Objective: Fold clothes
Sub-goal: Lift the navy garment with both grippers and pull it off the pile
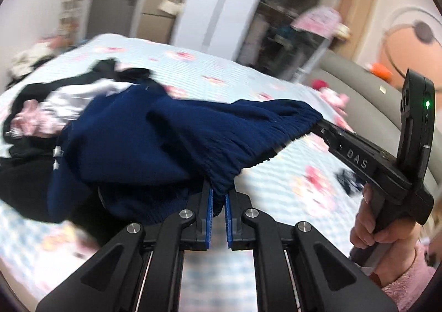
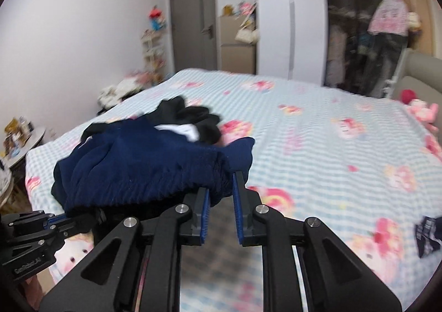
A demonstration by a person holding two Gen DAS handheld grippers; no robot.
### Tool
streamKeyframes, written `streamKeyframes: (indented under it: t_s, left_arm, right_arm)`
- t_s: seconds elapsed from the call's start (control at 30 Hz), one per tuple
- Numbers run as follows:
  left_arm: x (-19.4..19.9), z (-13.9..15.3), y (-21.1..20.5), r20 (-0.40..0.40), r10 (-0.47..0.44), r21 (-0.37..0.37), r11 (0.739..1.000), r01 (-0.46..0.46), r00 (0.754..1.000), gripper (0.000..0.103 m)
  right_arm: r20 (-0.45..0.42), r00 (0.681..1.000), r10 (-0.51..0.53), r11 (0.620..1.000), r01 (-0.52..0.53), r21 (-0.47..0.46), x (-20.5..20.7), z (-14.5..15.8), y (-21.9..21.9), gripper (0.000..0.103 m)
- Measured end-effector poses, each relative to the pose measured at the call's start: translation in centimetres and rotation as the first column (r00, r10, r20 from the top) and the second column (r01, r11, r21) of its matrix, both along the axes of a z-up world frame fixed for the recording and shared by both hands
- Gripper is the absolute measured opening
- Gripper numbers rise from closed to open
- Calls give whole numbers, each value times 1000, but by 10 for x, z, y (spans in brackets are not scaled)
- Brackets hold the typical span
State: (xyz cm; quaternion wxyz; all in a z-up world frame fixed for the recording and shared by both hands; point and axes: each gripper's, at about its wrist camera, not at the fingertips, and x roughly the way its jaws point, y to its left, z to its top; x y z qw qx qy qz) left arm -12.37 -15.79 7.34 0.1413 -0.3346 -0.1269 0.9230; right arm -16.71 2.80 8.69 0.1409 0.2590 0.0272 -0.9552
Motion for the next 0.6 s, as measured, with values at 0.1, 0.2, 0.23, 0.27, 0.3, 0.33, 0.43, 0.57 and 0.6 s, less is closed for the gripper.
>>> streamKeyframes:
  t_s: [0.1, 0.2, 0.23, 0.27, 0.3, 0.33, 0.43, 0.57, 0.6]
  left_arm:
    - [7, -3, 44, 25, -100, 22, 995, 100, 995, 8]
    - [19, -14, 89, 61, -201, 68, 978, 196, 978, 8]
    - [20, -18, 102, 72, -226, 80, 972, 220, 972, 8]
    - [21, -23, 115, 84, -251, 91, 966, 243, 964, 8]
    - [22, -27, 128, 95, -275, 102, 959, 265, 957, 8]
    - [24, -27, 138, 104, -283, 101, 957, 273, 954, 8]
    - [44, -6, 146, 53, -278, 140, 953, 268, 959, 8]
    - [63, 24, 147, -48, -241, 111, 963, 245, 969, 8]
    - [57, 17, 151, -26, -223, 81, 971, 225, 974, 8]
  right_arm:
    - [5, 998, -64, 997, 64, -40, 31, 7, 44, 14]
    - [33, 989, -147, 987, 149, -56, 66, 6, 101, 14]
    - [48, 984, -174, 983, 177, -55, 76, 5, 117, 14]
    - [63, 977, -201, 977, 205, -53, 86, 3, 134, 14]
    - [79, 970, -228, 971, 232, -50, 96, 1, 150, 14]
    - [96, 964, -247, 966, 253, -48, 102, 1, 167, 14]
    - [138, 949, -285, 955, 293, -42, 116, -1, 208, 14]
    - [150, 947, -284, 956, 292, -36, 122, -7, 223, 20]
    - [153, 947, -284, 956, 292, -34, 124, -9, 227, 21]
